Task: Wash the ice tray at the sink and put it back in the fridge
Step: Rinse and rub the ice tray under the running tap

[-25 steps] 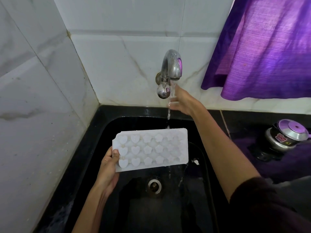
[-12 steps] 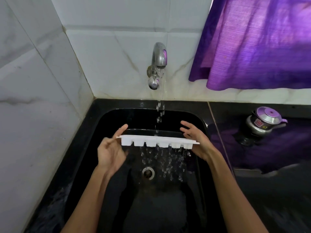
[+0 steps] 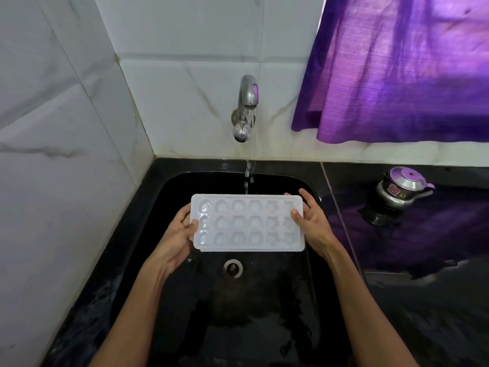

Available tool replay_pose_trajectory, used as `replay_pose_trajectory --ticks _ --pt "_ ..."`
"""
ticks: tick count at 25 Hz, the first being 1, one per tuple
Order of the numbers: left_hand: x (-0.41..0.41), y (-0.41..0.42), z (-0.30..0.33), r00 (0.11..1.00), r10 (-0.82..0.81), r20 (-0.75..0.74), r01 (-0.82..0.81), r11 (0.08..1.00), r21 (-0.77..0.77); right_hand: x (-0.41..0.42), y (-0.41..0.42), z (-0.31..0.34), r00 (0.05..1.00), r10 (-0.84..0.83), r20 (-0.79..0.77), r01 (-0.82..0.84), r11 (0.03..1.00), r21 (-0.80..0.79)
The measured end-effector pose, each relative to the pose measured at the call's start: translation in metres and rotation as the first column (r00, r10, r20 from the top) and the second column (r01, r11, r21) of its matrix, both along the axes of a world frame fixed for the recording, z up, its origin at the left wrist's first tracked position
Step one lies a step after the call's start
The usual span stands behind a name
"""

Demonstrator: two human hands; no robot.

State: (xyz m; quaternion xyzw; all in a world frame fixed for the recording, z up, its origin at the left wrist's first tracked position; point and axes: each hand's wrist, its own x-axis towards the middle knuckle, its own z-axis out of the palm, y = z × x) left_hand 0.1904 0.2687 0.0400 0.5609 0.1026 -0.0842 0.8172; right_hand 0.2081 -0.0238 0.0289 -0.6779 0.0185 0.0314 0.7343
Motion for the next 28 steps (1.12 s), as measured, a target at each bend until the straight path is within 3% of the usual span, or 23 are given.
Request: replay_pose_trajectory --ticks 3,7,13,19,24,28 --pt "-0.005 0.001 -0.006 0.992 0.04 0.118 -0.057 0.987 0.147 -0.005 -0.002 0.0 0.996 0.02 0.09 -0.012 0.996 -0.085" --pt "-0.008 -0.001 -0.009 0.949 0.048 0.313 -0.181 0.893 0.412 -0.011 0.006 -0.012 0.991 -0.001 0.133 0.024 0.985 -0.172" --pt "-0.002 -0.003 -0.006 0.918 0.03 0.395 -0.233 0.846 0.479 -0.006 0.011 -0.009 0.979 -0.077 0.186 0.118 0.968 -0.22" --pt "0.013 0.0 0.005 0.933 0.026 0.36 -0.209 0.852 0.48 0.018 0.012 0.011 0.979 -0.16 0.13 0.185 0.958 -0.22" --pt "0.038 -0.002 0.018 0.948 0.21 0.24 -0.296 0.858 0.421 0.055 0.028 0.029 0.984 -0.176 -0.001 0.175 0.975 -0.138" --pt "0.063 0.006 0.024 0.947 0.276 0.166 -0.322 0.83 0.457 0.081 0.035 0.033 0.992 -0.124 0.015 0.124 0.969 -0.212"
